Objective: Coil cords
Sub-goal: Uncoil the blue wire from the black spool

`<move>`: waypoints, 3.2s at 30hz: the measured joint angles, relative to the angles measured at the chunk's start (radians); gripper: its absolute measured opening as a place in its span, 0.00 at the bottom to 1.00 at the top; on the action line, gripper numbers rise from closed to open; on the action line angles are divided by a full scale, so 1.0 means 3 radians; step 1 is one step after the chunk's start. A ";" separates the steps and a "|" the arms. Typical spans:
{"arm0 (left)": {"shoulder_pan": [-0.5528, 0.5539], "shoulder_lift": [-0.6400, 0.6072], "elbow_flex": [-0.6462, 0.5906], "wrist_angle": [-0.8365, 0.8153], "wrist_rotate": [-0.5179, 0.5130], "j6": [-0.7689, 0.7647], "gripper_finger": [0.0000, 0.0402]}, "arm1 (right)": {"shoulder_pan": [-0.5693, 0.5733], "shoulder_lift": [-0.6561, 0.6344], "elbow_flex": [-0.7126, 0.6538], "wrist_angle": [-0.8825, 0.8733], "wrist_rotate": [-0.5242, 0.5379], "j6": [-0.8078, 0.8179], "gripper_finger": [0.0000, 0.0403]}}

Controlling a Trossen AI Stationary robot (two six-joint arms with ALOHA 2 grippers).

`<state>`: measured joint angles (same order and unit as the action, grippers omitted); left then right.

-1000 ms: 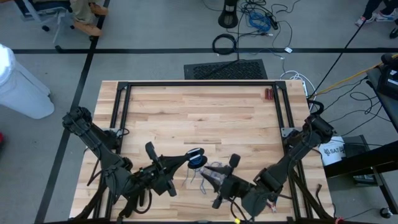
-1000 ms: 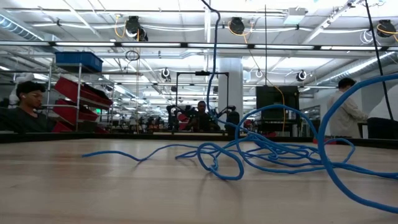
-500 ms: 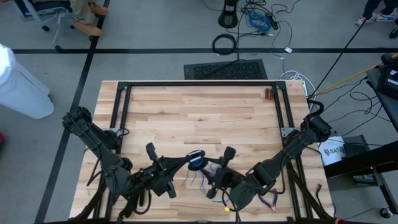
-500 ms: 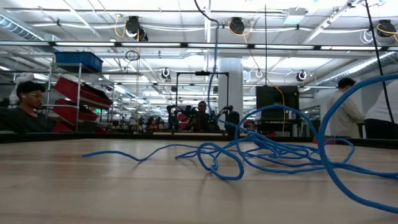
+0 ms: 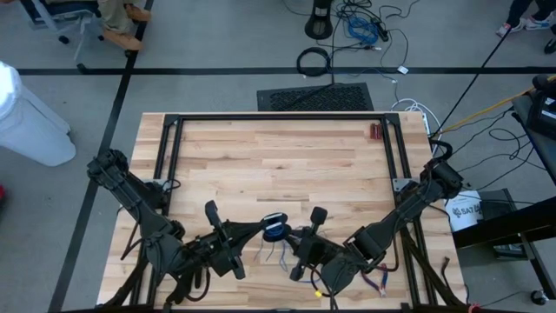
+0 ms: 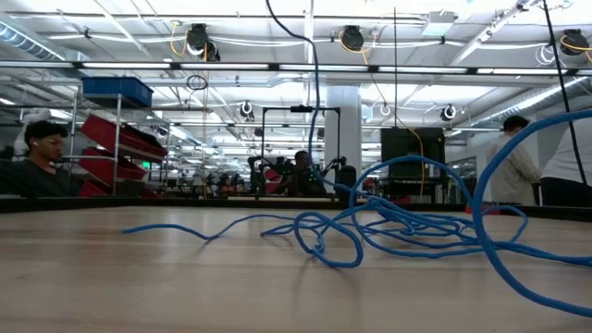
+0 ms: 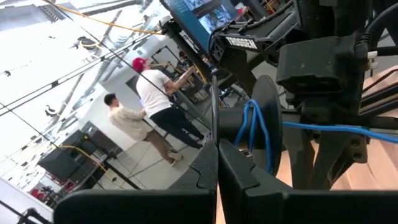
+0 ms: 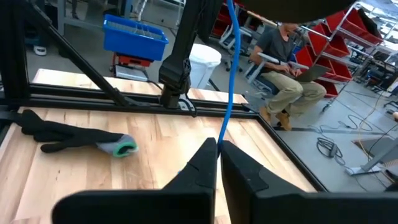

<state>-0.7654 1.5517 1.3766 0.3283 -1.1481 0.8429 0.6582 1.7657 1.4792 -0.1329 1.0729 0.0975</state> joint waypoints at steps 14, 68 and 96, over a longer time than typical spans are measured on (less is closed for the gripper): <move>0.0001 0.0000 0.0000 -0.0001 0.0000 0.0000 0.00 | 0.0030 0.0000 0.0000 0.0005 0.0005 0.0085 0.21; 0.0001 0.0000 0.0000 0.0014 0.0002 -0.0088 0.00 | 0.0038 0.0000 0.0000 0.0182 -0.0083 -0.0074 0.00; 0.0167 0.0001 0.0001 -0.0299 -0.0487 -0.0600 0.00 | 0.0173 0.0000 0.0003 0.0809 -0.0278 -0.0584 0.00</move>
<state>-0.7155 1.5520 1.3769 0.2386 -1.2943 0.6628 0.7101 1.7657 1.4799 0.1097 0.9894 -0.0777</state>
